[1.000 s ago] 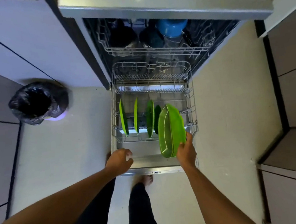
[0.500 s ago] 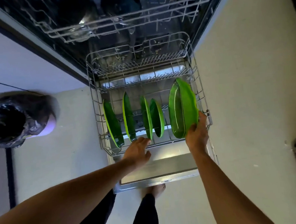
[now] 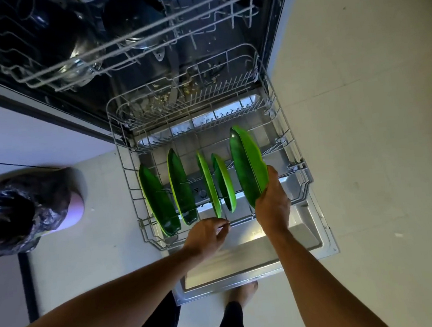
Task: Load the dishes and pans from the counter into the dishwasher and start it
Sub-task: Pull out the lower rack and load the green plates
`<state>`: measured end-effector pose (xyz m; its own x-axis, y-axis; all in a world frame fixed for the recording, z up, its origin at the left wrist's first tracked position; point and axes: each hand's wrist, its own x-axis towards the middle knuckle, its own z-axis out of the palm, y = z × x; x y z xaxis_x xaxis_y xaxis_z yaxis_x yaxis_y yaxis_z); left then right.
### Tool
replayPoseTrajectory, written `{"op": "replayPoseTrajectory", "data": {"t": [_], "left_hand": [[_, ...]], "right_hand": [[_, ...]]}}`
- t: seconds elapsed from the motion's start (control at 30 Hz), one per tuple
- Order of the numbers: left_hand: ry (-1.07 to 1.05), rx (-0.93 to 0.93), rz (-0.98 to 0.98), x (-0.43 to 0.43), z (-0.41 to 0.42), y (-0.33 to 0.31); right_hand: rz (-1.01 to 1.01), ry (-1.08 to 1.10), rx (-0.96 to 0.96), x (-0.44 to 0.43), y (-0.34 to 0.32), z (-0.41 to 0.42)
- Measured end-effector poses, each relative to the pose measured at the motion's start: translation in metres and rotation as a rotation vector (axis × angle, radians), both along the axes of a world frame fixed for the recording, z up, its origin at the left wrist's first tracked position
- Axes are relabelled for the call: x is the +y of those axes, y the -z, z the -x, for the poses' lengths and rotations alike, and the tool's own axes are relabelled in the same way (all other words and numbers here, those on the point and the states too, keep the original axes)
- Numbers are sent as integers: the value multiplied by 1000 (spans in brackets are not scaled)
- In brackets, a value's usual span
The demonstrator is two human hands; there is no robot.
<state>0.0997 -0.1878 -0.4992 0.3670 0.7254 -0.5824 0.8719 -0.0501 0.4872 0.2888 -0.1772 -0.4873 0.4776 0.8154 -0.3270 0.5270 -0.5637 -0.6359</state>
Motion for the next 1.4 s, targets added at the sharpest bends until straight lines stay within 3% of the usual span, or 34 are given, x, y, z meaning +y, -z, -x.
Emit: {"op": "replayPoseTrajectory", "data": {"t": [0.37, 0.53, 0.9, 1.4], "left_hand": [[5, 19, 36, 7, -2, 0], [-24, 20, 56, 9, -3, -1], [-7, 13, 78, 14, 0, 1], [-69, -64, 88, 9, 3, -2]], "right_hand": [[-17, -114, -26, -1, 3, 6], [41, -266, -81, 2, 6, 15], [207, -361, 45, 0, 42, 19], [369, -427, -131, 7, 19, 1]]}}
